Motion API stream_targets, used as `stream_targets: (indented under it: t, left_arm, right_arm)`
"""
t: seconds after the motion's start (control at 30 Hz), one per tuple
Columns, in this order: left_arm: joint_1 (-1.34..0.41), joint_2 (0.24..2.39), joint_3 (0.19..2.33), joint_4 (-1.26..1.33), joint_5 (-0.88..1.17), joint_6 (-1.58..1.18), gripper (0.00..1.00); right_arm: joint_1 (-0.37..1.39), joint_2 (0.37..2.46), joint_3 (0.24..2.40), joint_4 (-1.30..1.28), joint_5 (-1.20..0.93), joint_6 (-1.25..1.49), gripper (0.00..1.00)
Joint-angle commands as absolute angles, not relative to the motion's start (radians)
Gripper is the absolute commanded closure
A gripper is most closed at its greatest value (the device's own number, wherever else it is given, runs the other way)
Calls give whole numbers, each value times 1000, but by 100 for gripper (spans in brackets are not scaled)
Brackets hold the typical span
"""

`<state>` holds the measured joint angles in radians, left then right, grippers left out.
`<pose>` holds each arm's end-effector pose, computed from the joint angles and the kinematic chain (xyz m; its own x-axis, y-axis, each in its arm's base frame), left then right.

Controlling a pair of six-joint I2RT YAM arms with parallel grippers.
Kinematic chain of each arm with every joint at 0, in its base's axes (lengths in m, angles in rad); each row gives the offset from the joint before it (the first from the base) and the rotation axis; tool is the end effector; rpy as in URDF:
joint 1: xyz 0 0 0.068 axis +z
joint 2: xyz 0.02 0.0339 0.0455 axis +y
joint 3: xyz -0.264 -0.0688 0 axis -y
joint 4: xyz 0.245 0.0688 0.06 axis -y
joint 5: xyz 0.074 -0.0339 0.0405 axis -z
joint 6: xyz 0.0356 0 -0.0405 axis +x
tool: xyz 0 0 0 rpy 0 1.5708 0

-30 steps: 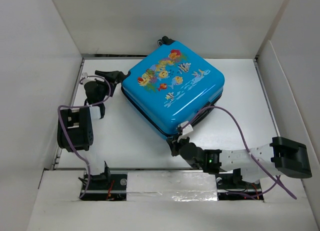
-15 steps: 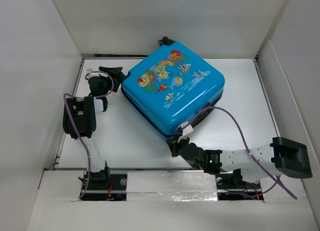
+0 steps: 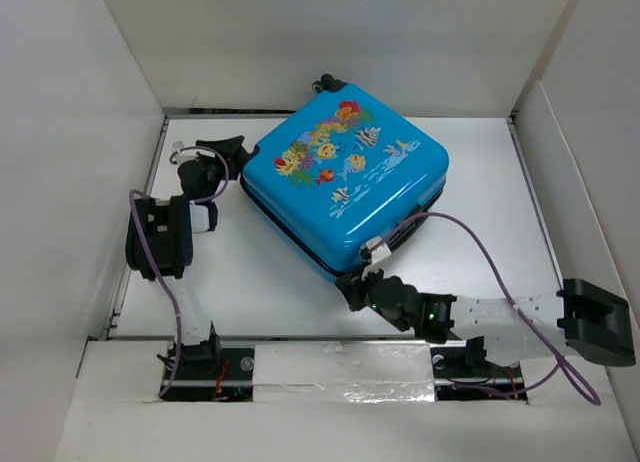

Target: Pack the luggage

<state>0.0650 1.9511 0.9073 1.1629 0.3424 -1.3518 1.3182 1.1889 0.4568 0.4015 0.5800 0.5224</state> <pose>0.3998 0.0140 0.1898 -0.2392 -0.9370 -0.2547 0.1747 0.2164 -0.9605 0.0794 0.2295 0.2057 -0.4098 0.0823 -0.9085 -0.5491 0.7730 0.3178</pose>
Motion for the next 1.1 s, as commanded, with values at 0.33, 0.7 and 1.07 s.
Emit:
stream_targets:
  t: [0.33, 0.7, 1.07]
  left_arm:
    - [19, 1356, 240, 1600, 167, -1290, 100]
    - [-201, 778, 269, 963, 15, -1028, 100]
    - [-253, 847, 186, 1051, 180, -1092, 100]
  right_arm:
    - [821, 1019, 636, 318, 195, 316, 100]
    - [923, 1046, 514, 405, 219, 472, 100]
    - [1091, 1324, 781, 480, 246, 356, 100]
